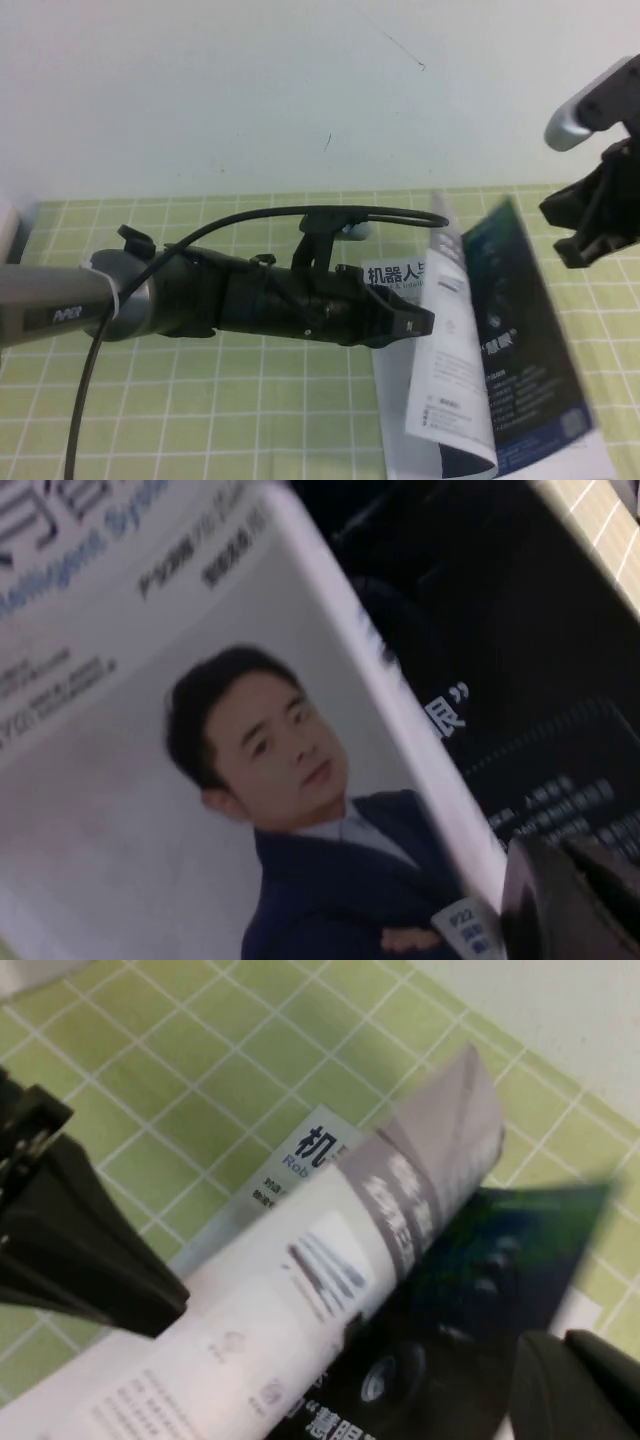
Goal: Close book
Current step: 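Close the open booklet and leave it lying on the table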
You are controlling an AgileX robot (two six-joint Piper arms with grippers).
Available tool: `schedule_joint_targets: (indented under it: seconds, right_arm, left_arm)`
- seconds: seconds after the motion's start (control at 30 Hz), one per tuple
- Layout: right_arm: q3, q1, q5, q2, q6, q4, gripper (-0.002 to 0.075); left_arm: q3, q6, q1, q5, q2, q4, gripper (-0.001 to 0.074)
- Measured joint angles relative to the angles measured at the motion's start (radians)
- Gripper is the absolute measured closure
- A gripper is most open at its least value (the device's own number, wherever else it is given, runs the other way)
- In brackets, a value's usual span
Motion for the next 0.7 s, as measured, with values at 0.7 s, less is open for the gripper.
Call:
schedule_joint_targets:
  seconds: [0.7]
  right_arm:
    - [0.021,-0.004,0.595,-0.660,0.515,-0.639,0.0729]
  left_arm:
    - [-0.114,-1.069,0.000,-0.080,-0.411,1.484,0.0738]
